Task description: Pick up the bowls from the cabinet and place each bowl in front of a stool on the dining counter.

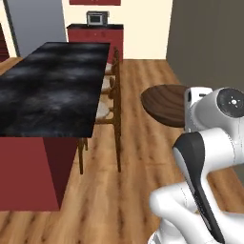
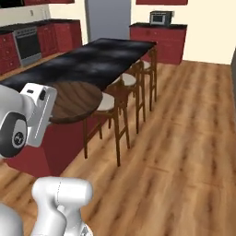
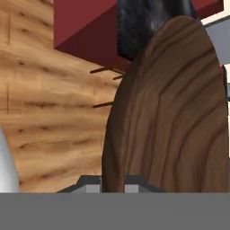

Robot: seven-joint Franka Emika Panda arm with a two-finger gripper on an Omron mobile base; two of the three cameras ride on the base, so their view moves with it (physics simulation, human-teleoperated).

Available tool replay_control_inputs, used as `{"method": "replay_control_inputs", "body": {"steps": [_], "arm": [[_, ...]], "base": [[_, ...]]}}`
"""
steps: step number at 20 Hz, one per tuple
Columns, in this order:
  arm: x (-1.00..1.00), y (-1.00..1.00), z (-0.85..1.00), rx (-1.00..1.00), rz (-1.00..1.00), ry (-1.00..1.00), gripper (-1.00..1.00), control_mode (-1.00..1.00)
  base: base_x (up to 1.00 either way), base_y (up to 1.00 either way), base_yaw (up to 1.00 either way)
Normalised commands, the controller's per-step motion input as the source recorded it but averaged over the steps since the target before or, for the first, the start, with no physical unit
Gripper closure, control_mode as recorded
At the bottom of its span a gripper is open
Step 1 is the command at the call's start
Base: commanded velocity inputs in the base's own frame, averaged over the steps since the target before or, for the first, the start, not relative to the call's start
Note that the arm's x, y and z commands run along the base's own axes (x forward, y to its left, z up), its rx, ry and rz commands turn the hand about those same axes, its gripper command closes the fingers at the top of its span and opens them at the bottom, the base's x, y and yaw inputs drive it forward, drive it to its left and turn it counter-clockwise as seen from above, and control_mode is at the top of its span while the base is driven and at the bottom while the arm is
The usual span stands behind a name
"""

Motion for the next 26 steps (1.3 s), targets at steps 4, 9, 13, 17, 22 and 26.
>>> {"method": "replay_control_inputs", "body": {"steps": [4,9,13,17,22,26], "arm": [[0.0,0.0,0.0,0.0,0.0,0.0,1.0,1.0],[0.0,0.0,0.0,0.0,0.0,0.0,1.0,1.0],[0.0,0.0,0.0,0.0,0.0,0.0,1.0,1.0],[0.0,0.0,0.0,0.0,0.0,0.0,1.0,1.0],[0.0,0.0,0.0,0.0,0.0,0.0,1.0,1.0],[0.0,0.0,0.0,0.0,0.0,0.0,1.0,1.0]], "base": [[0.84,-0.84,0.49],[0.86,-0.58,0.61],[0.81,-0.62,0.61],[0.55,-0.77,0.56],[0.39,-0.63,0.55],[0.08,-0.61,0.37]]}}
